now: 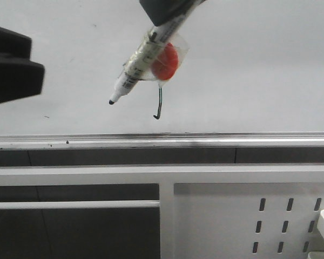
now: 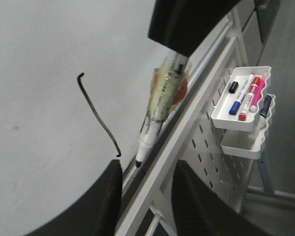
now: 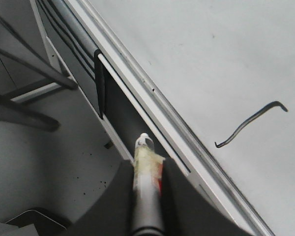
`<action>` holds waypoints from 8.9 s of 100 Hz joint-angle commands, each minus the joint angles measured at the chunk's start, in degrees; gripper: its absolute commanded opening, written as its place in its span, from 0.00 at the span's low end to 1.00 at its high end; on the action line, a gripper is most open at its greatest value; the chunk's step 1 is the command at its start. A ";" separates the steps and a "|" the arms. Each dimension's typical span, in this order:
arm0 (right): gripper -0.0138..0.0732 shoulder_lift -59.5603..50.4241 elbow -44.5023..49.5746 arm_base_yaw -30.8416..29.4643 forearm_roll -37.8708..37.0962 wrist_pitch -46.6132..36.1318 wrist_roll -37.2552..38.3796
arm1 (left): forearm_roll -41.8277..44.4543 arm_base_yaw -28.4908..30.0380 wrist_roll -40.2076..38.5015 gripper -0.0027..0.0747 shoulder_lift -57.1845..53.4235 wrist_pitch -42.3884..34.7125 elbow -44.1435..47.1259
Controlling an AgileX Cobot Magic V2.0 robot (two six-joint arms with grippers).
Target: Write number 1 on whiteboard
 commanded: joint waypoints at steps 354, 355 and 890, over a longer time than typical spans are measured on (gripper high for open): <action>0.10 -21.89 10.83 2.88 -23.18 9.73 24.17 | -50.79 -1.26 -2.63 0.01 33.62 -56.68 7.55; 0.10 -21.89 10.83 2.88 -23.18 9.73 24.17 | -50.79 -1.26 -2.63 0.01 33.62 -56.68 7.24; 0.10 -54.89 33.87 2.88 -24.52 1.60 25.31 | -32.41 29.15 7.48 0.01 -38.71 32.63 -7.08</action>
